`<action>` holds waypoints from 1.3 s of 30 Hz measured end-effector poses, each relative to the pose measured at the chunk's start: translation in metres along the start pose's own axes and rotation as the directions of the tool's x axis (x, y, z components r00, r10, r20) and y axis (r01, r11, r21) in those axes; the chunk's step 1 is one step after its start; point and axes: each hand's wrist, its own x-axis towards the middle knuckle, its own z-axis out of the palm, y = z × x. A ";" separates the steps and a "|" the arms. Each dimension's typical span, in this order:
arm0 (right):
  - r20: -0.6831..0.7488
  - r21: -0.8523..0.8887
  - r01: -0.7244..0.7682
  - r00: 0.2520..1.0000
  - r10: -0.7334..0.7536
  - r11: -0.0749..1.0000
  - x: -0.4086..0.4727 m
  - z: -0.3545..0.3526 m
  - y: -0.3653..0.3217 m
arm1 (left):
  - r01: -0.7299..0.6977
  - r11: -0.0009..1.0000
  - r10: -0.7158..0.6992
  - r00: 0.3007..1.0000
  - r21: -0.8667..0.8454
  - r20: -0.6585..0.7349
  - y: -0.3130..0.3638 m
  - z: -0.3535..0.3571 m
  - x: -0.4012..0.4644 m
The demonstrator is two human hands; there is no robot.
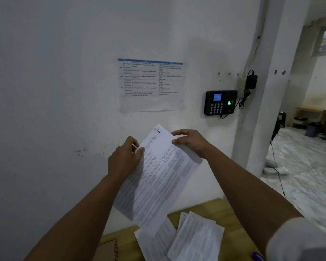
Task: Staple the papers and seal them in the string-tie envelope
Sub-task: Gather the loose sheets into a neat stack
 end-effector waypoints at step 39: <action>-0.198 -0.639 -0.590 0.747 0.635 0.494 0.034 -0.044 0.431 | 0.458 0.888 -0.309 0.668 -0.047 0.677 -0.145 0.267 -0.088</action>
